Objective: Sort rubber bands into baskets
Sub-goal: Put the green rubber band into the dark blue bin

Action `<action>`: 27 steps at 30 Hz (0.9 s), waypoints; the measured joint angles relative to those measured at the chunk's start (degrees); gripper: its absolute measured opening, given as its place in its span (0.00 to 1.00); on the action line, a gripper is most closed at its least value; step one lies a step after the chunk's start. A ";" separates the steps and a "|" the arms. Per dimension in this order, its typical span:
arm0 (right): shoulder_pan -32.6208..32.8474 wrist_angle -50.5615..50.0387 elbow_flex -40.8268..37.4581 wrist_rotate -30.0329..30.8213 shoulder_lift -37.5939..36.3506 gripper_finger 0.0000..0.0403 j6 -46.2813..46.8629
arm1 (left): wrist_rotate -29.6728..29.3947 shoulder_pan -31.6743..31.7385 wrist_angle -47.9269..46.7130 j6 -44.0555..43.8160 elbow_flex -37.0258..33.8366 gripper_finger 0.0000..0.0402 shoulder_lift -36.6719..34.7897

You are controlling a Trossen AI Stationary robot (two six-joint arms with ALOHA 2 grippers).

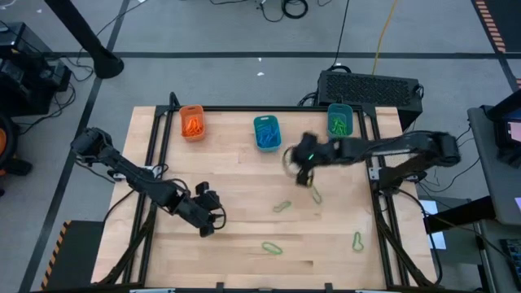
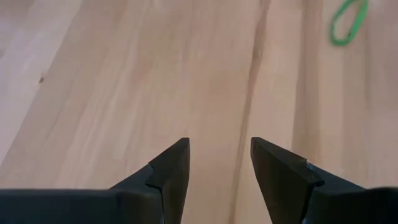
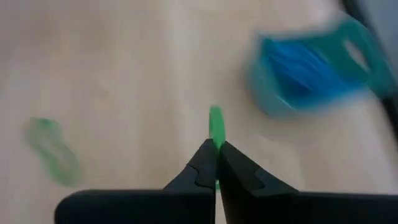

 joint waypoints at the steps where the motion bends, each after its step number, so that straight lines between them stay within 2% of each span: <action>1: -2.48 -0.88 -1.93 0.08 -2.56 0.00 0.19 | -0.01 -0.19 -0.79 -0.31 -0.02 0.44 0.00; 6: -17.88 -2.43 -11.70 2.62 -13.97 0.00 1.70 | -0.79 -0.54 -1.18 -0.34 -0.02 0.44 0.00; 10: -29.35 -2.42 -15.10 6.67 -16.67 0.00 2.83 | -2.32 -0.46 -1.24 0.10 -0.02 0.44 0.00; 13: -35.33 -2.14 -15.38 11.41 -14.87 0.00 2.85 | -2.35 0.05 -1.24 0.06 -0.02 0.44 0.00; 15: -38.50 -0.94 -15.38 12.48 -13.13 0.00 2.87 | -2.26 0.16 -1.24 -0.01 -0.02 0.44 0.00; 22: -46.01 1.60 -15.38 10.96 -5.96 0.00 3.35 | 0.32 0.09 -1.26 -0.47 -0.02 0.44 -0.26; 27: -47.87 1.22 -15.38 8.53 -2.41 0.00 4.76 | 1.24 0.03 -1.44 -0.47 -0.02 0.44 -0.28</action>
